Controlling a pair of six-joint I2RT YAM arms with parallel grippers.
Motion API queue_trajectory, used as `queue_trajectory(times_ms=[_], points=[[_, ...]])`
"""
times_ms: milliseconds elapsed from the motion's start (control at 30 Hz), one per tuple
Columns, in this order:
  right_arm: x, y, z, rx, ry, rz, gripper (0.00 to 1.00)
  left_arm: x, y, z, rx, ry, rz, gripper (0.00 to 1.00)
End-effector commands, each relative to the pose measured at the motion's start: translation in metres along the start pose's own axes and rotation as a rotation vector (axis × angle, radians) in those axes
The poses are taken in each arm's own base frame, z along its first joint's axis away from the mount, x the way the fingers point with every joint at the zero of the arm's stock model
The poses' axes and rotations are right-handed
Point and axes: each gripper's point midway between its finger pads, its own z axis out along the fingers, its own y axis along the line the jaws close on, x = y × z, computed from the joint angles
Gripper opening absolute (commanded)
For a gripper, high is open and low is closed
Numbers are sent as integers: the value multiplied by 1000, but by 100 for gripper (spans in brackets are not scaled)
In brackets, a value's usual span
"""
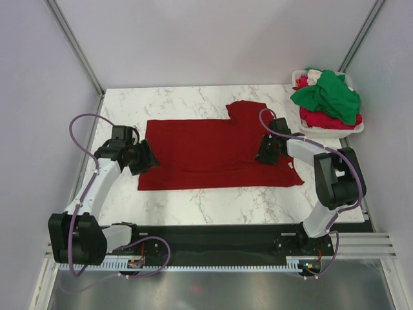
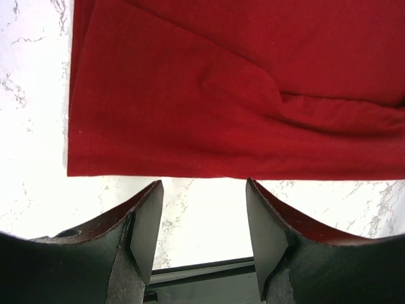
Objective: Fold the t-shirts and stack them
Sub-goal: Fold the tshirt
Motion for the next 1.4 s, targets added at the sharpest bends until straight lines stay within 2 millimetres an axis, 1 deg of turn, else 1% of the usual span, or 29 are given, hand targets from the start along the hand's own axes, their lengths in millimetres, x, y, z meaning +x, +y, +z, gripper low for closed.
queue_trajectory(times_ms=[0, 100, 133, 167, 300, 400, 433, 533, 567, 633, 667, 733, 767, 800, 833, 867, 933, 967, 1000, 1033, 1067, 1100, 1133, 1200, 1233, 1267, 1300, 1333, 1367], points=[[-18, 18, 6, -42, -54, -9, 41, -1, 2, 2, -3, -2, 66, 62], [-18, 18, 8, -38, -57, -11, 38, 3, 2, 8, 2, 28, 61, 61], [-18, 18, 7, -39, -58, -13, 33, 3, 2, 9, 3, 32, 65, 61], [-19, 19, 6, -42, -60, -13, 31, 3, 2, 9, 3, 32, 63, 60], [-21, 22, 2, -44, -73, -19, 29, 2, 1, 7, 6, 19, 65, 60], [-23, 26, 1, -46, -73, -28, 19, 1, 1, 7, 7, 14, 65, 60], [-23, 27, 1, -43, -67, -29, 13, 1, 0, 6, 8, 13, 68, 60], [-31, 37, -2, -55, -79, -30, 7, 2, 0, 7, 9, 14, 68, 60], [-41, 46, -7, -69, -102, -34, 7, 2, 0, 7, 8, 14, 69, 60], [-46, 54, -7, -73, -100, -42, 7, 2, -1, 6, 11, 14, 71, 60], [-57, 67, -12, -96, -120, -50, 7, 2, 0, 7, 8, 14, 68, 60], [-61, 78, -9, -119, -106, -68, 8, 2, -1, 6, 9, 10, 72, 60], [-71, 93, -14, -153, -123, -86, 13, 2, 0, 6, 7, 8, 73, 60], [-73, 101, -14, -174, -123, -115, 27, 2, 0, 6, 6, 9, 72, 60], [-80, 111, -14, -190, -126, -132, 62, 3, -1, 5, 7, 7, 74, 60], [-83, 114, -13, -187, -129, -145, 73, 2, -1, 5, 4, 4, 75, 59], [-88, 113, -9, -163, -122, -180, 89, 3, -3, 4, 7, 0, 82, 60], [-105, 118, -15, -150, -169, -188, 92, 3, -3, 4, 5, 0, 82, 59], [-110, 118, -16, -130, -176, -201, 94, 3, -4, 4, 7, -2, 87, 60], [-117, 118, -13, -117, -185, -221, 96, 5, -5, 4, 7, 1, 92, 60], [-138, 131, -24, -135, -238, -230, 96, 5, -5, 4, 8, 0, 94, 60], [-147, 137, -27, -142, -255, -238, 96, 5, -6, 4, 10, 1, 96, 60], [-165, 149, -30, -158, -288, -251, 98, 6, -6, 4, 8, 1, 98, 60], [-188, 155, -33, -159, -331, -256, 98, 4, -8, 0, 13, -11, 104, 60], [-204, 162, -31, -159, -354, -262, 98, 6, -10, 0, 16, -14, 113, 60], [-215, 159, -29, -143, -373, -266, 98, 6, -9, -1, 6, -23, 115, 60], [-220, 150, -11, -107, -363, -261, 98, 7, -14, -6, 17, -38, 129, 60], [-238, 155, -20, -112, -408, -256, 98, 8, -15, -7, 14, -45, 137, 61], [-249, 146, -17, -93, -422, -238, 98, 8, -16, -9, 6, -59, 146, 61]])
